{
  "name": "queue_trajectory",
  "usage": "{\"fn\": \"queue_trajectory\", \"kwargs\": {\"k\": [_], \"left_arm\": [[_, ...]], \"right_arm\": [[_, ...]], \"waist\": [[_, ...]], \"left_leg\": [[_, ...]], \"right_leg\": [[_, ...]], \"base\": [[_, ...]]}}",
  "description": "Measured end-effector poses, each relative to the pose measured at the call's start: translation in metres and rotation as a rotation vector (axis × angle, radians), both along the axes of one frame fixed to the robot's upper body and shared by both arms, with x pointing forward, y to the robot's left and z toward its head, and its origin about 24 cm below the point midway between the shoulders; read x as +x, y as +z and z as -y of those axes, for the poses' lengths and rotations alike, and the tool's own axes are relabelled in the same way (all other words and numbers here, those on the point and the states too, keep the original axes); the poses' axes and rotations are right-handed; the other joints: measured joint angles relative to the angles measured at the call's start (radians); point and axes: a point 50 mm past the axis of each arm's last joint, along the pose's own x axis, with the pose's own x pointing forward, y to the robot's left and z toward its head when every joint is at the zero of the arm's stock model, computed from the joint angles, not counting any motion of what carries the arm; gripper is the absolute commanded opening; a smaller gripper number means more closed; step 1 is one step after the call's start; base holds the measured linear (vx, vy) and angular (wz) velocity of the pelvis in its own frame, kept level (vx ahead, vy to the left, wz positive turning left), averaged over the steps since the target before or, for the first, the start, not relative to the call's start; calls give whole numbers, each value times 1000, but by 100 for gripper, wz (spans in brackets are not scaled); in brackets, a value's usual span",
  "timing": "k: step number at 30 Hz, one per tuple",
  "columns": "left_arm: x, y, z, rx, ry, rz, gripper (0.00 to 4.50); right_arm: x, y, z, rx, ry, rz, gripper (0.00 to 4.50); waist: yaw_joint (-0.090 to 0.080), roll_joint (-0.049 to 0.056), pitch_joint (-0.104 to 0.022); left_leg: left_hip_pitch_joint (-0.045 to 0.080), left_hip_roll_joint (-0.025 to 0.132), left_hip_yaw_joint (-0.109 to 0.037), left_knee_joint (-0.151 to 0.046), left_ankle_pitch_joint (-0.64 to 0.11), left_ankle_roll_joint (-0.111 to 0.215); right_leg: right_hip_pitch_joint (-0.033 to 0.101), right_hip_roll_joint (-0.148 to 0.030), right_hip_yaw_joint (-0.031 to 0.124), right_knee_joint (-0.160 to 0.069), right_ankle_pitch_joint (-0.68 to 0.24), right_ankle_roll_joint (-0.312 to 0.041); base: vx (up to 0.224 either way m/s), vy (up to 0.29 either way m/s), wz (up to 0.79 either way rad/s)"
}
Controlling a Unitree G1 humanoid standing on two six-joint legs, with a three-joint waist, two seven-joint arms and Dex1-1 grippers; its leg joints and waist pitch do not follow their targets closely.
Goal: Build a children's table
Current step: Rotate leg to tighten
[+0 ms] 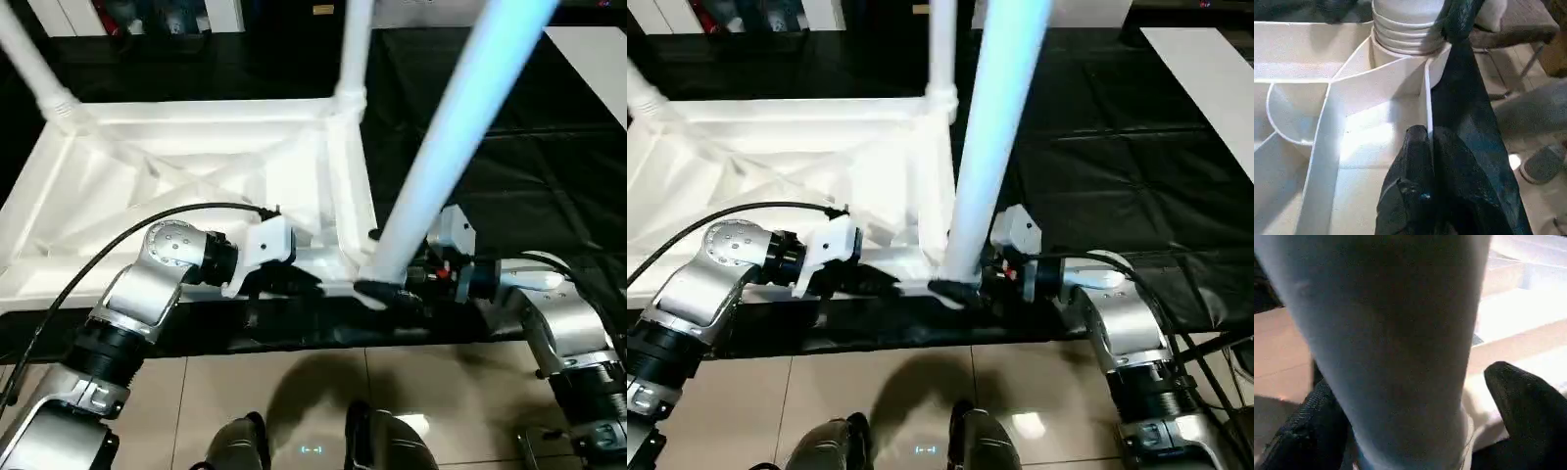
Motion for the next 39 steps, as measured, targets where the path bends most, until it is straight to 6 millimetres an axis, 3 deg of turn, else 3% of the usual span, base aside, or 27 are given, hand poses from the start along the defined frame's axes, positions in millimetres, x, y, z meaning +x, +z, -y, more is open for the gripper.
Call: {"fn": "queue_trajectory", "kwargs": {"k": [1,10,12,21,23,27,31,39], "left_arm": [[1,0,-1,9,-9,0,0],[4,1,-4,26,-52,-3,0],[5,1,-3,27,-60,0,0],[5,0,-3,15,-57,-11,0],[6,-1,-2,-4,-4,-16,0],[11,-3,6,-49,181,2,0],[15,-4,28,-102,337,18,0],[17,0,71,-154,572,79,0]], "right_arm": [[-1,0,0,4,19,-8,373],[-4,0,1,8,79,-32,312],[-5,0,2,8,80,-40,282],[-6,-2,2,27,65,-52,267],[-4,-5,-4,61,-1,-54,266],[7,-10,-11,127,-252,-24,266],[18,-11,-17,210,-540,-5,266],[39,-4,-32,317,-962,-13,266]], "waist": [[1,0,0],[4,0,0],[7,0,0],[17,0,0],[15,0,0],[-9,-1,0],[-34,-1,0],[-50,0,0]], "left_leg": [[0,0,0,0,0,0],[0,0,0,0,0,0],[0,0,0,0,0,0],[1,0,0,0,0,0],[2,1,1,0,0,0],[10,0,1,0,-3,-6],[9,-1,1,1,-2,-6],[1,-2,2,1,-4,-4]], "right_leg": [[0,0,0,0,0,0],[0,0,0,0,0,0],[0,0,0,0,0,0],[1,0,0,0,0,0],[4,0,0,0,0,0],[8,0,0,-3,0,1],[9,0,0,-11,-1,1],[6,0,1,-18,0,1]], "base": [[0,0,0],[0,0,0],[0,0,0],[0,0,0],[0,0,0],[0,0,0],[0,0,0],[0,0,0]]}}
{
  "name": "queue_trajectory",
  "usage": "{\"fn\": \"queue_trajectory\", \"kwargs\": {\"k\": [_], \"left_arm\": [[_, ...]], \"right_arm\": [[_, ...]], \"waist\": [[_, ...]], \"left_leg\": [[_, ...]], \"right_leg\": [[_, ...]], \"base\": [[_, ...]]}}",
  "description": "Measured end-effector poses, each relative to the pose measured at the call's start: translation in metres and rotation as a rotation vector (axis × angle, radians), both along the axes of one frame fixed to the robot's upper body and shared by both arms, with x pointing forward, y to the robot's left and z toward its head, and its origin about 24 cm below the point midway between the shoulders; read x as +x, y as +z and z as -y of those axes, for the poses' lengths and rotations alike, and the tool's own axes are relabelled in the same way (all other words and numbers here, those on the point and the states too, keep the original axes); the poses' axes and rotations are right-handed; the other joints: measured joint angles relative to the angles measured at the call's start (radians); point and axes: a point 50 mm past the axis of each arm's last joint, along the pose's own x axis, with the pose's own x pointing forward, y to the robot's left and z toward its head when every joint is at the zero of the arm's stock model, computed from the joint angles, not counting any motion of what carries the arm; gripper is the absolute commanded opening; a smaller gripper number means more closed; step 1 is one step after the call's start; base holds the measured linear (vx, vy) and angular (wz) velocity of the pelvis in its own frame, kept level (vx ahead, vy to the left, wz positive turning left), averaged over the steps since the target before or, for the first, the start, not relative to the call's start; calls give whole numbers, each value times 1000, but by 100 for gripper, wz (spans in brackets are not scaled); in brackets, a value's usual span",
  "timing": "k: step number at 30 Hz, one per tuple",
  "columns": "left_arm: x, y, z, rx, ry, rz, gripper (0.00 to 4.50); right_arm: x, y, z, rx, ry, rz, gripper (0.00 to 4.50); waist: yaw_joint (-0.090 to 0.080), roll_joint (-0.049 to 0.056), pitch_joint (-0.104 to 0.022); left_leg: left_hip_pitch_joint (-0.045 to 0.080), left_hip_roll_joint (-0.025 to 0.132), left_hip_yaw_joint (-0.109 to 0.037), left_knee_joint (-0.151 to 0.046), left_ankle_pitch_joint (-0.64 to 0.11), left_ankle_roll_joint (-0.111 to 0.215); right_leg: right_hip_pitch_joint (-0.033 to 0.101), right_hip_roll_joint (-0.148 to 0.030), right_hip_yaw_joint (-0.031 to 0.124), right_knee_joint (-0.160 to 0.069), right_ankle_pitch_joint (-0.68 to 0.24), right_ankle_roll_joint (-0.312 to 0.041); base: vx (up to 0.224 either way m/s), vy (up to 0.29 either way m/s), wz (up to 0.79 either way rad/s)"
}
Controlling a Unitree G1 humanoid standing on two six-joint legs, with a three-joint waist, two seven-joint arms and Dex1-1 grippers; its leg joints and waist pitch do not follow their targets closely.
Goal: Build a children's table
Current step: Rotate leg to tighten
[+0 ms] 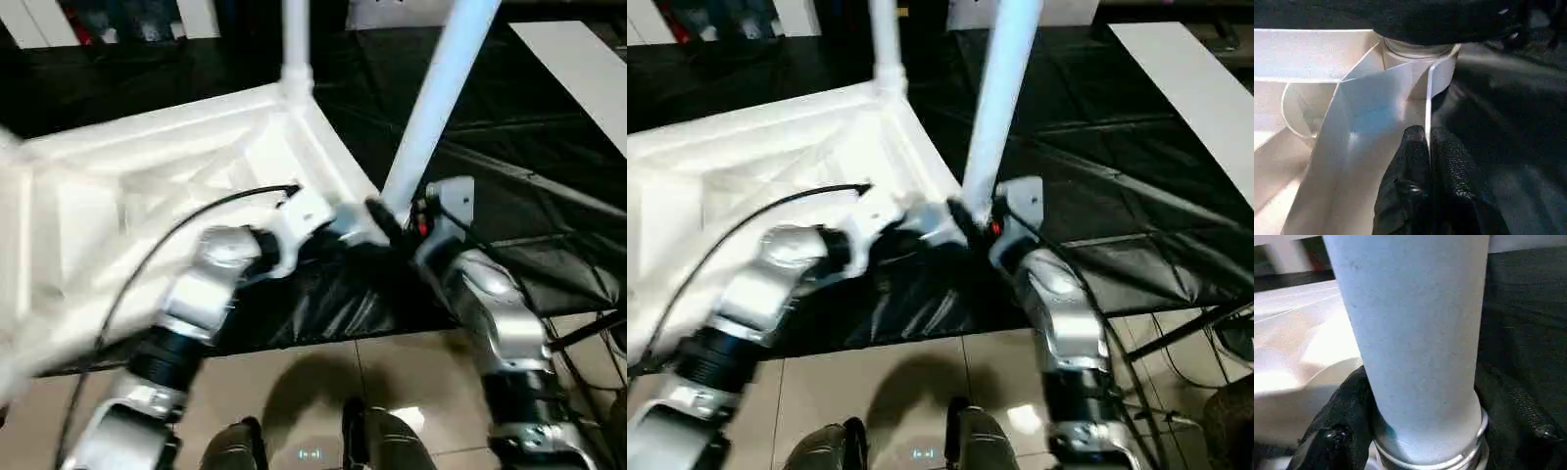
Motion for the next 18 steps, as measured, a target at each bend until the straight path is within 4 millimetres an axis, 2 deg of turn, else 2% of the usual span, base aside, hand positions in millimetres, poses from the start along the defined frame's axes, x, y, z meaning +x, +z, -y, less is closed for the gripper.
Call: {"fn": "queue_trajectory", "kwargs": {"k": [1,2,3,5,8,10,11,18], "left_arm": [[-1,0,4,-13,11,-1,0],[-1,0,7,-19,16,0,0],[-2,1,8,-19,18,4,0],[-3,1,9,-19,12,6,0],[-4,1,7,-11,0,12,0],[-4,2,5,-3,-11,15,0],[-5,2,3,5,-20,17,0],[-9,2,-14,45,-166,27,0]], "right_arm": [[0,0,1,7,-28,5,266],[1,0,1,9,-45,11,301],[0,0,1,10,-51,17,301],[0,1,1,16,-50,28,336],[-2,0,2,15,-24,35,360],[-4,0,3,4,9,41,373],[-5,-1,4,-9,31,46,398],[-13,1,23,-124,267,88,447]], "waist": [[1,0,0],[3,0,0],[4,0,0],[9,1,0],[12,1,-1],[13,1,-1],[13,1,-1],[19,1,-1]], "left_leg": [[0,0,0,0,0,0],[-1,0,0,-1,-1,1],[-1,0,0,-2,0,2],[-1,0,0,-3,1,8],[-2,1,0,-8,1,8],[-2,2,0,-8,1,8],[-2,2,0,-8,1,8],[-1,2,0,-6,1,8]], "right_leg": [[0,0,0,0,0,0],[0,0,0,1,0,0],[0,0,0,2,1,-1],[-1,0,0,2,7,0],[-1,2,-1,2,6,2],[-1,3,-1,2,6,2],[-1,3,-1,2,6,2],[-3,3,-1,3,9,-4]], "base": [[0,0,0],[0,0,0],[0,0,0],[0,0,0],[0,0,0],[0,0,0],[0,0,0],[0,0,0]]}}
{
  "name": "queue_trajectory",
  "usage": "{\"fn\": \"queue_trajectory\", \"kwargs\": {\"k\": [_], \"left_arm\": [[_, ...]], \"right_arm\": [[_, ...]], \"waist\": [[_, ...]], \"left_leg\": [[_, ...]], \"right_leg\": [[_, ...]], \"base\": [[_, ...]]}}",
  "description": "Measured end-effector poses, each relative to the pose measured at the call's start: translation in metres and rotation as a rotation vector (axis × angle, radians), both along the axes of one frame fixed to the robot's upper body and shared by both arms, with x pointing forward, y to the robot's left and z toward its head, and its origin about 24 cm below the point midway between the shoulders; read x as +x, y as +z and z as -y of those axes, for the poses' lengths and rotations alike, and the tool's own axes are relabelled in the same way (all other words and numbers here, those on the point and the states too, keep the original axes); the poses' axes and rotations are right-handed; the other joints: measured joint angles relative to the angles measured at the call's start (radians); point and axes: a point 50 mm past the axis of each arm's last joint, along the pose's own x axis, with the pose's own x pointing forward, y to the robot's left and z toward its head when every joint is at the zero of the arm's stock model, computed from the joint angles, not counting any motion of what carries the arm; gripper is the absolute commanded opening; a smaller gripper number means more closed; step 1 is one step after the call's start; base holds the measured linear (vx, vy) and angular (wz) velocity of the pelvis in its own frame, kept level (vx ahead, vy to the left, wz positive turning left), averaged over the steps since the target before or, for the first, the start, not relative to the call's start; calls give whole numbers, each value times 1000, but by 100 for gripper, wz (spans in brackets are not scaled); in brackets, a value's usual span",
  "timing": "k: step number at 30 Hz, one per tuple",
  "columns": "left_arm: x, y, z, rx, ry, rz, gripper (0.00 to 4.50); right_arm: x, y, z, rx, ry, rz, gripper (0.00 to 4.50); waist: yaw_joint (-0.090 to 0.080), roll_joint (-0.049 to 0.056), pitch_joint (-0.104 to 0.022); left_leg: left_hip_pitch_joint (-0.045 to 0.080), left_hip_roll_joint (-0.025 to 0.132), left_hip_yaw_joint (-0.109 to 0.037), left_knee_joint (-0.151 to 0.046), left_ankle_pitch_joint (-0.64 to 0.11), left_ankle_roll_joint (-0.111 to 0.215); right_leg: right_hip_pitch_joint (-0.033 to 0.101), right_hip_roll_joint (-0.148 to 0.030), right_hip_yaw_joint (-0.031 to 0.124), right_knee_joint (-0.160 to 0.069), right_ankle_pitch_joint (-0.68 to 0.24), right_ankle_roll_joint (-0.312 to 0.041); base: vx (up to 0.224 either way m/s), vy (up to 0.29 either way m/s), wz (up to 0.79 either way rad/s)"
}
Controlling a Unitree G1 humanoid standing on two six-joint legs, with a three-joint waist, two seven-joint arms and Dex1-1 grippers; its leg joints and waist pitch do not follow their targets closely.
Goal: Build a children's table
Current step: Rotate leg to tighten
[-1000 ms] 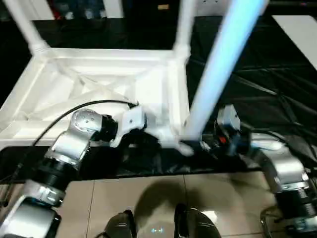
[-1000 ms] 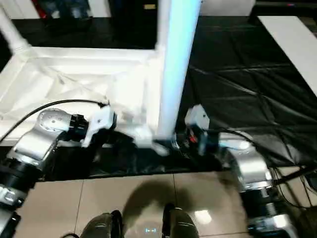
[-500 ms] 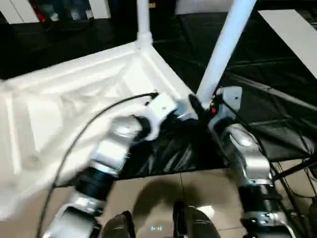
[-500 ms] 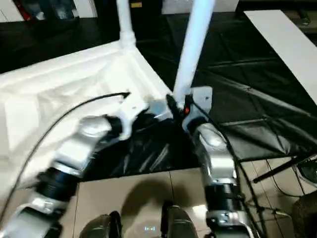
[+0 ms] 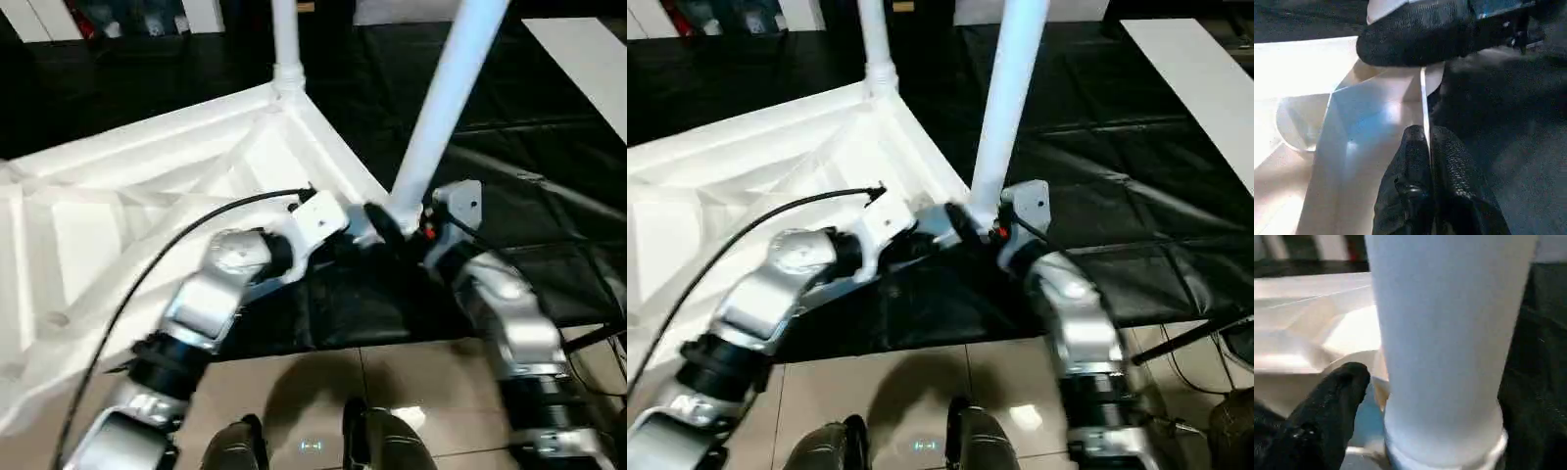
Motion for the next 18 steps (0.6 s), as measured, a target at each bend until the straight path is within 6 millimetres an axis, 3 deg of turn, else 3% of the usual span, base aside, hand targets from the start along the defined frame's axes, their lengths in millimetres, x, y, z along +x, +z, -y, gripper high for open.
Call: {"fn": "queue_trajectory", "kwargs": {"k": [5,12,13,17,18], "left_arm": [[-3,-1,-22,79,-149,9,0],[-6,3,-44,149,-320,-20,0],[-6,3,-45,162,-346,-22,0],[-3,6,-53,203,-405,-29,0],[-2,7,-55,211,-414,-30,0]], "right_arm": [[-9,5,13,-125,251,7,447],[-25,1,9,-185,566,-44,447],[-27,1,9,-193,600,-51,421],[-30,1,10,-222,681,-68,411],[-30,1,10,-227,695,-70,383]], "waist": [[6,0,0],[26,0,0],[29,0,0],[29,-1,0],[30,-1,0]], "left_leg": [[0,0,0,1,0,0],[0,0,0,3,0,0],[0,0,0,4,0,0],[1,0,0,4,0,0],[1,0,0,5,0,0]], "right_leg": [[1,0,0,1,0,0],[2,-1,0,1,1,-1],[2,-1,0,1,1,-2],[2,-1,0,2,1,-1],[2,-1,0,3,1,-1]], "base": [[0,0,0],[0,0,0],[0,0,0],[0,0,0],[0,0,0]]}}
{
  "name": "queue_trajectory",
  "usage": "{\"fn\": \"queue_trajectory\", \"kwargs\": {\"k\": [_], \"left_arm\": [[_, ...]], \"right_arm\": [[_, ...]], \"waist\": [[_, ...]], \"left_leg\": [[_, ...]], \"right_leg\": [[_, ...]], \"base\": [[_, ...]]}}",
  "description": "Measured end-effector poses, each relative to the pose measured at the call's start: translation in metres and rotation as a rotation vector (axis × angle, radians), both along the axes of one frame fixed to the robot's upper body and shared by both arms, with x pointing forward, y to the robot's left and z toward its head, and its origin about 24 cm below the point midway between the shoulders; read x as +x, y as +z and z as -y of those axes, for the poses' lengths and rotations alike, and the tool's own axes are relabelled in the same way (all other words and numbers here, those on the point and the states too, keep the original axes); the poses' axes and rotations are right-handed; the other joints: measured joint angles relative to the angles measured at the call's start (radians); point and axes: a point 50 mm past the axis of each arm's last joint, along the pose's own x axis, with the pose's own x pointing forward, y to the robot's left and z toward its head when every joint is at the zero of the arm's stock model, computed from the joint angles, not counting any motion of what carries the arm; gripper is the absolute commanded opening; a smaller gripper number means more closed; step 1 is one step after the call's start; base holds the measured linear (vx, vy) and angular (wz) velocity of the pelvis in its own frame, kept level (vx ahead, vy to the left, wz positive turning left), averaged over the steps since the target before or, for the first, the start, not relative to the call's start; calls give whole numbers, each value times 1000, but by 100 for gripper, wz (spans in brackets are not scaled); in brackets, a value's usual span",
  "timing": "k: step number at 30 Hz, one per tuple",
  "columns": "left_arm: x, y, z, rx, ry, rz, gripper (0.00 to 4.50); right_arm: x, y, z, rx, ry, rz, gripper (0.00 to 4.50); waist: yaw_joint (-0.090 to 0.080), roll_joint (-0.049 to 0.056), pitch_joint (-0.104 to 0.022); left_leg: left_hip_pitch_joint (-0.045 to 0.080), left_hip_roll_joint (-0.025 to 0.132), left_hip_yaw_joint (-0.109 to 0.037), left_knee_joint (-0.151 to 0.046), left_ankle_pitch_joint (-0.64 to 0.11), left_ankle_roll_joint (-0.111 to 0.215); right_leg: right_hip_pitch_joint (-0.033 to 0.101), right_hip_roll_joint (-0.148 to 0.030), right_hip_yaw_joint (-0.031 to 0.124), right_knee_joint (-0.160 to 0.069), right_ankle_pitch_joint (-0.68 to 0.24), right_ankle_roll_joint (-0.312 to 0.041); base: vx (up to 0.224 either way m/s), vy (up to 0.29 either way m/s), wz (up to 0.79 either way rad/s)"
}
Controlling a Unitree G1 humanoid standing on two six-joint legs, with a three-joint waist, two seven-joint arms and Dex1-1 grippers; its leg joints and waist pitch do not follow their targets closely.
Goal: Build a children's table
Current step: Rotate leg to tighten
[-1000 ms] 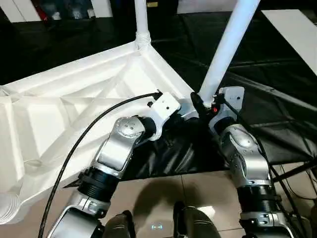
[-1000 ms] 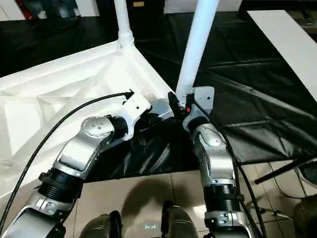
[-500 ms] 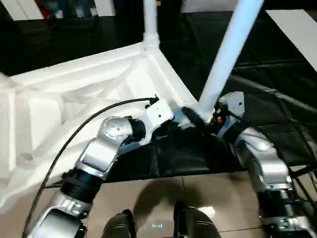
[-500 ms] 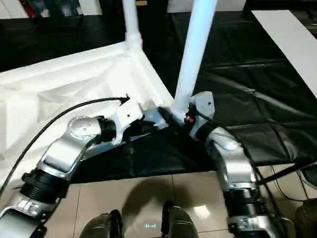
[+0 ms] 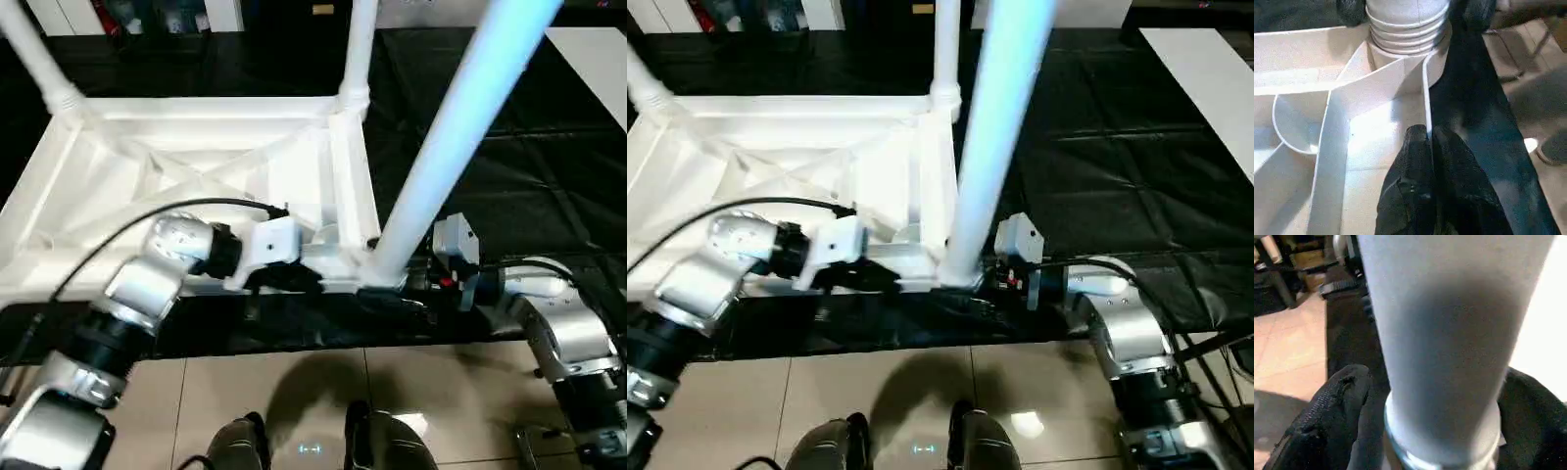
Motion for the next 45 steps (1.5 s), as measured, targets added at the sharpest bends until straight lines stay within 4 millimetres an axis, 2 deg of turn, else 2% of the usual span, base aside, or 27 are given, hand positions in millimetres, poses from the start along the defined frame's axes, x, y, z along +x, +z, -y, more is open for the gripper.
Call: {"fn": "queue_trajectory", "kwargs": {"k": [3,12,21,23,27,29,31,36,41,42,45], "left_arm": [[1,0,-2,10,-21,-5,0],[3,0,-4,14,-72,-31,0],[0,-3,-5,-29,-21,-70,0],[-1,-4,-5,-59,56,-74,0],[2,-5,-3,-104,206,-72,0],[2,-8,7,-154,305,-73,0],[2,-9,19,-188,371,-72,0],[5,-10,51,-264,555,-57,0],[10,-7,70,-286,643,-24,0],[10,-7,70,-285,642,-23,0],[9,-7,71,-280,634,-19,0]], "right_arm": [[0,0,-1,-1,21,-6,371],[0,3,-2,1,71,-17,282],[-2,-1,-5,40,36,-42,261],[-1,-5,-10,84,-43,-51,261],[8,-7,-17,150,-242,-39,260],[14,-8,-22,204,-402,-30,260],[18,-8,-24,234,-528,-20,260],[32,-6,-34,328,-853,-14,259],[44,-1,-39,351,-1009,-17,259],[45,-1,-39,354,-1011,-13,308],[44,0,-40,359,-1000,-7,332]], "waist": [[0,0,0],[13,0,0],[18,0,0],[13,-1,-1],[-12,-1,-1],[-30,-3,0],[-40,-3,0],[-42,-4,0],[-36,-3,-1],[-34,-3,-1],[-33,-3,-1]], "left_leg": [[0,0,0,0,0,0],[0,0,0,0,0,0],[1,0,0,-1,0,0],[1,1,1,0,0,0],[1,0,1,3,-2,-5],[0,0,1,5,-2,-7],[0,0,2,5,-2,-6],[1,0,2,3,-2,-6],[-1,-1,1,2,-2,-6],[0,-1,1,1,-1,-3],[0,-1,1,-2,0,-1]], "right_leg": [[0,0,0,1,-1,2],[0,0,0,1,-1,1],[0,0,0,1,-1,2],[0,0,0,1,-1,2],[0,0,1,1,-1,2],[0,0,0,0,-1,2],[0,0,0,-2,-1,3],[0,0,0,-2,-1,3],[-1,0,0,-2,-1,3],[-1,0,0,-2,-1,3],[-1,0,0,-2,-2,4]], "base": [[0,0,0],[0,0,0],[0,0,0],[0,0,0],[0,0,0],[0,0,0],[0,0,0],[0,0,0],[0,0,0],[0,0,0],[0,0,0]]}}
